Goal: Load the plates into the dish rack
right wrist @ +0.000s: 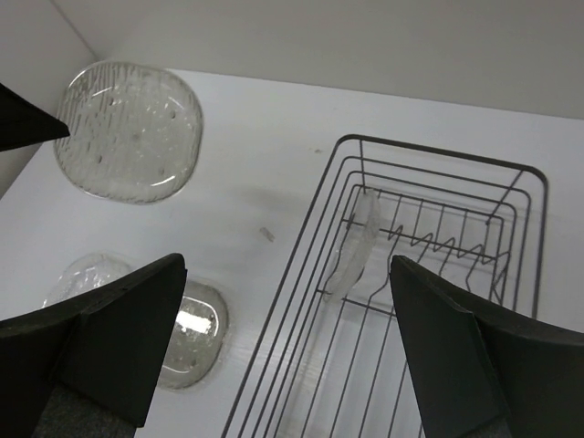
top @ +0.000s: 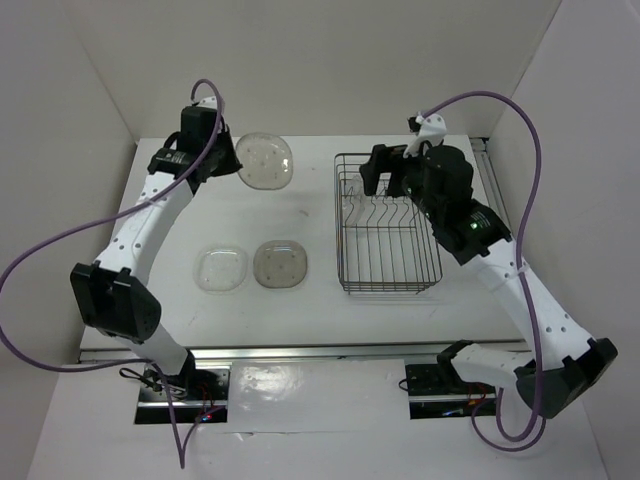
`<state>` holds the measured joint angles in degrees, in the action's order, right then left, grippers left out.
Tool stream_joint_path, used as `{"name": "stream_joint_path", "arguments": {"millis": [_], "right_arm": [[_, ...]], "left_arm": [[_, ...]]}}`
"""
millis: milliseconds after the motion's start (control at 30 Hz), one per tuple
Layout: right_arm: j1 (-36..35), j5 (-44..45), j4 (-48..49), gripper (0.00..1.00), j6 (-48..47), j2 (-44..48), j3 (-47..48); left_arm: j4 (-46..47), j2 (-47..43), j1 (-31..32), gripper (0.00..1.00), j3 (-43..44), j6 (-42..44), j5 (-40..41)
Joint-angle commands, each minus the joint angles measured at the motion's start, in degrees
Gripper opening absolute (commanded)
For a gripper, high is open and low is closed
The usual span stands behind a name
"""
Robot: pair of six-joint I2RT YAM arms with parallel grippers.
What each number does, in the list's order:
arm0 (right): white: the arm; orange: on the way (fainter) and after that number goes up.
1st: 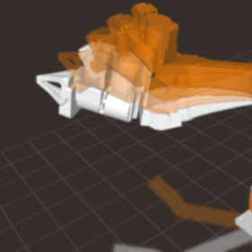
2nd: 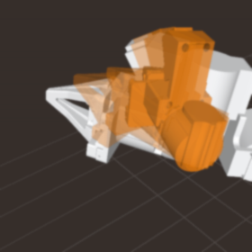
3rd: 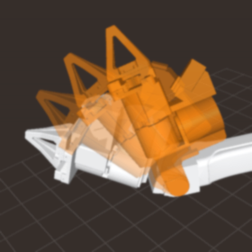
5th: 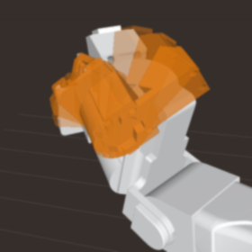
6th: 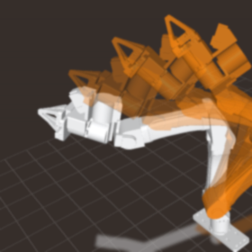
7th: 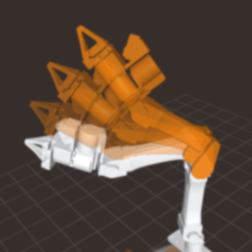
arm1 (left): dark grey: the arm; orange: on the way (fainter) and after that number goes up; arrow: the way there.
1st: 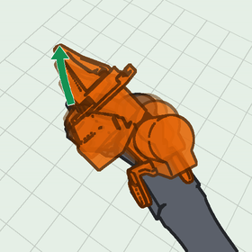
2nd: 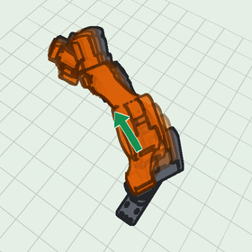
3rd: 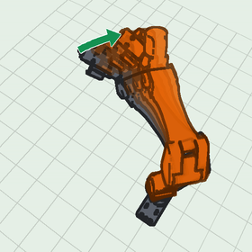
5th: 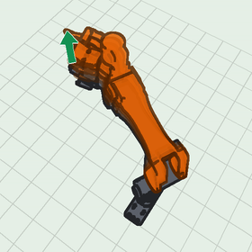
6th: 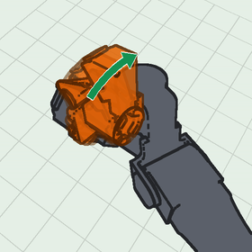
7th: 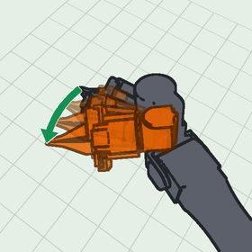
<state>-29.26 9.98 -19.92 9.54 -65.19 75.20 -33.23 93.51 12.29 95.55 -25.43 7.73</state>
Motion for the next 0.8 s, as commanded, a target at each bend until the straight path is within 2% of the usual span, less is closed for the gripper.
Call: {"name": "stream_joint_path", "arguments": {"millis": [0, 267, 433, 533, 667, 767], "right_arm": [[-0.4, -7.4, 4.8, 1.0, -1.0, -2.8, 2.2], [-0.4, -18.3, 10.3, 1.0, -2.9, -10.4, 2.8], [-0.4, -17.7, 12.0, 1.0, -3.9, -12.9, 2.8], [-0.4, -17.7, 12.5, 0.95, -3.9, -12.9, 2.8], [-0.4, -17.7, 13.2, 0.83, -3.9, -13.5, 2.8], [-0.4, -16.6, 13.7, 0.81, -3.9, -13.5, 1.7]], "left_arm": [[6.2, -4.9, 0.9, 0.0, -3.3, 2.9, -10.2], [11.3, -9.4, 3.5, 0.0, -6.5, 4.8, -21.3], [13.0, -11.2, 5.7, 0.0, -7.6, 5.4, -24.0], [14.0, -11.7, 5.7, 0.0, -8.6, 5.4, -27.3], [15.5, -11.7, 6.3, 0.0, -9.8, 4.9, -28.7], [16.0, -12.2, 6.9, 0.0, -9.8, 4.9, -29.4]]}}
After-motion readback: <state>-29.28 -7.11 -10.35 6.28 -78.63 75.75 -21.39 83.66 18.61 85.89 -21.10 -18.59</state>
